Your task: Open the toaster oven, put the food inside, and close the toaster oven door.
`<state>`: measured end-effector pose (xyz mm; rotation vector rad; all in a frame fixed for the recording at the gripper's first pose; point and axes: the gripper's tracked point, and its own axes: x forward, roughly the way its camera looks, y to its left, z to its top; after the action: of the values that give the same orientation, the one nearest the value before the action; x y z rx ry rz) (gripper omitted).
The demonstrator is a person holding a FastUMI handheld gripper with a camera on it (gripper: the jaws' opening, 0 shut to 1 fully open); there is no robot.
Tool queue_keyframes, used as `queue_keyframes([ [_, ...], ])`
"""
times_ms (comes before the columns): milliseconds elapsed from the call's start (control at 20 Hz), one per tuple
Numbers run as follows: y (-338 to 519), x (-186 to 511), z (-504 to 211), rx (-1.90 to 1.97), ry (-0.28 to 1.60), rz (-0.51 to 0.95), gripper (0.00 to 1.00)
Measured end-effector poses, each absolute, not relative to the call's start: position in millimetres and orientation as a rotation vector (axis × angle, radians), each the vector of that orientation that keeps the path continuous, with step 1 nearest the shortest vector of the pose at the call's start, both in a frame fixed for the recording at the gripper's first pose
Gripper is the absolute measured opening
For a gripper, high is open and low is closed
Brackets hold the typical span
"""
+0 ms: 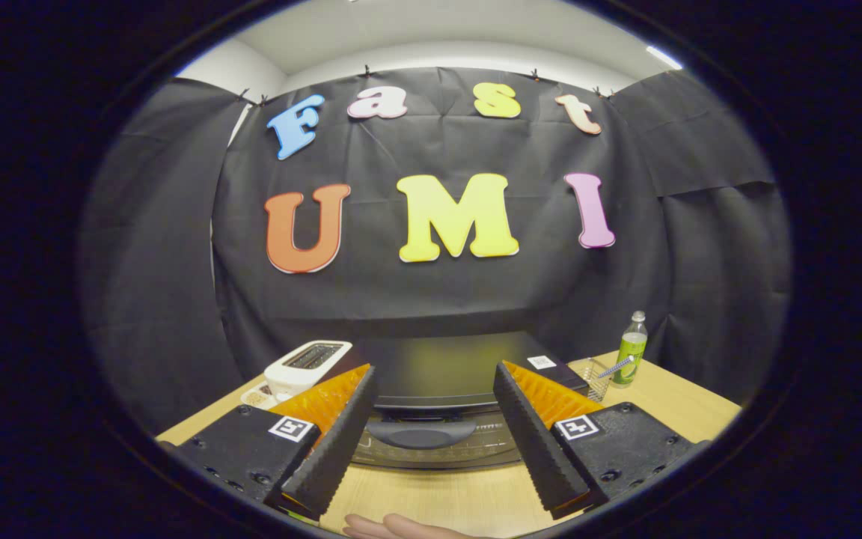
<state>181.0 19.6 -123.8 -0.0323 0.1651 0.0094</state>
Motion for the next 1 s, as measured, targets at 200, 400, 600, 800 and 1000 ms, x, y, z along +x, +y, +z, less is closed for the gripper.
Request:
queue_keyframes([
  [200,27,199,-167,-0.024,0.263,0.01,1.0],
  [400,24,211,-195,-0.062,0.308,-0.012,1.0],
  [600,23,218,-197,-0.063,0.294,-0.02,1.0],
  [800,23,207,-197,-0.075,0.298,-0.016,1.0],
  [1000,23,189,-200,-0.07,0.309,-0.015,1.0],
])
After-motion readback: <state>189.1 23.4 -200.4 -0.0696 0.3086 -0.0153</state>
